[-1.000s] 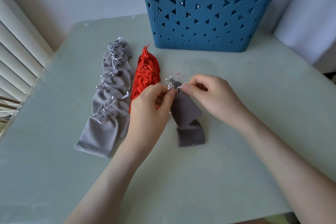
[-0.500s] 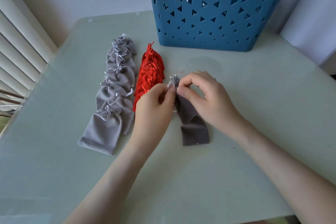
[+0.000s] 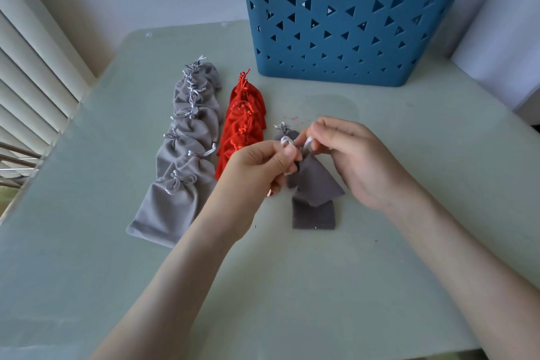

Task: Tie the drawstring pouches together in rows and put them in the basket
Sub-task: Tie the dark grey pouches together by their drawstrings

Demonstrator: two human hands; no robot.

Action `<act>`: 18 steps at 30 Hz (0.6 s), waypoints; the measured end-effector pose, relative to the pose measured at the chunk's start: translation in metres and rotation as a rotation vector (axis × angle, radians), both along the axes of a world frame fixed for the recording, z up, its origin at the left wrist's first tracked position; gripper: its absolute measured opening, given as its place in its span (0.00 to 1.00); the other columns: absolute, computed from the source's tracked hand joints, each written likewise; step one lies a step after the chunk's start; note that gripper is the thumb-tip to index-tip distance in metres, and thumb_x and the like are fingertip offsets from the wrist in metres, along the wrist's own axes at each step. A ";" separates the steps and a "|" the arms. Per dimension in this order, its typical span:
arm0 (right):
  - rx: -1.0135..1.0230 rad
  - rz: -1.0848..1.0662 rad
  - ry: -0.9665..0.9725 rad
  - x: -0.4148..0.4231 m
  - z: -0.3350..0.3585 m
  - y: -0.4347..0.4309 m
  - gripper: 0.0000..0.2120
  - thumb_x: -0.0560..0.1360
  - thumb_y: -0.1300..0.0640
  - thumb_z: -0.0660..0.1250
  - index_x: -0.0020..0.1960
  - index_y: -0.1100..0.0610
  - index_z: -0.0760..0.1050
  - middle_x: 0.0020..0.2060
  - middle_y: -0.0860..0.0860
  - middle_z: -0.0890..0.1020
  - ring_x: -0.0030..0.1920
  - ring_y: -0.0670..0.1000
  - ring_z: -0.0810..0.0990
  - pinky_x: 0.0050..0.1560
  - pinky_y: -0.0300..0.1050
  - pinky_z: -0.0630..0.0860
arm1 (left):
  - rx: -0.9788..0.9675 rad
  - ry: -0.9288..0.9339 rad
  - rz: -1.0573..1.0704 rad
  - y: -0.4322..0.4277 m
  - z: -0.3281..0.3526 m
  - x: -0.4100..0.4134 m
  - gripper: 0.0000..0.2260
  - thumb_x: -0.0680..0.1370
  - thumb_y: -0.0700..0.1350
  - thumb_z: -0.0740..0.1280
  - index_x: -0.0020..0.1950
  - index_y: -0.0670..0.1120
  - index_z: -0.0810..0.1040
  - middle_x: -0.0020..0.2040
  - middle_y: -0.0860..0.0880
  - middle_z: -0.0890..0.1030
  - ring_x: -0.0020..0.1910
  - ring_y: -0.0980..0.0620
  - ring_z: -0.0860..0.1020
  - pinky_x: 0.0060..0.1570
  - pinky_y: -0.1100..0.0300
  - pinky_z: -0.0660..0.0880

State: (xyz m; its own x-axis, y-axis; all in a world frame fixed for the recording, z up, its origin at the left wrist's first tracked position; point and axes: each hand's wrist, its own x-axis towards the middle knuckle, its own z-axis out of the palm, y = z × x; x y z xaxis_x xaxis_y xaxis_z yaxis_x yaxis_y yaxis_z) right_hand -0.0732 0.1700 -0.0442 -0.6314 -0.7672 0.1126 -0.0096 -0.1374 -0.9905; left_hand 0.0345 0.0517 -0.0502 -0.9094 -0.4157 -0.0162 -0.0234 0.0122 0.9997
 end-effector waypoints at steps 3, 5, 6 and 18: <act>-0.029 0.029 0.083 0.004 0.001 0.001 0.07 0.76 0.60 0.62 0.41 0.59 0.75 0.38 0.49 0.80 0.44 0.47 0.77 0.50 0.37 0.72 | 0.048 0.035 0.046 -0.001 -0.003 0.000 0.09 0.79 0.43 0.64 0.39 0.46 0.79 0.31 0.54 0.72 0.29 0.57 0.65 0.34 0.59 0.61; 0.006 -0.003 0.175 0.007 0.001 0.002 0.07 0.79 0.65 0.62 0.44 0.58 0.76 0.38 0.46 0.82 0.44 0.42 0.80 0.50 0.33 0.73 | 0.055 0.054 0.060 -0.001 -0.003 -0.001 0.08 0.78 0.44 0.63 0.41 0.48 0.79 0.33 0.53 0.73 0.30 0.57 0.67 0.35 0.59 0.62; 0.023 -0.021 0.226 0.008 0.000 0.001 0.08 0.78 0.66 0.62 0.45 0.57 0.76 0.39 0.45 0.82 0.44 0.42 0.80 0.50 0.33 0.74 | 0.053 0.062 0.078 0.000 -0.003 -0.002 0.08 0.78 0.44 0.63 0.41 0.48 0.79 0.33 0.53 0.74 0.30 0.58 0.68 0.34 0.59 0.63; 0.027 -0.168 0.456 0.019 -0.006 -0.006 0.09 0.74 0.65 0.68 0.42 0.52 0.75 0.37 0.44 0.81 0.40 0.41 0.78 0.45 0.31 0.71 | -0.369 0.079 0.309 0.011 -0.003 0.000 0.09 0.79 0.45 0.64 0.60 0.49 0.75 0.40 0.51 0.81 0.39 0.50 0.79 0.45 0.44 0.78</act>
State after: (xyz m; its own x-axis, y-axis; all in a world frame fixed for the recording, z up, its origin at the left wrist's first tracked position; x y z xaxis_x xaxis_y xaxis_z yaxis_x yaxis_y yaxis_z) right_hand -0.0546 0.1639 -0.0498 -0.6376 -0.6657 0.3878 -0.4635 -0.0707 -0.8833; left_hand 0.0350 0.0631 -0.0530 -0.7347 -0.6316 0.2475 -0.0056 0.3705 0.9288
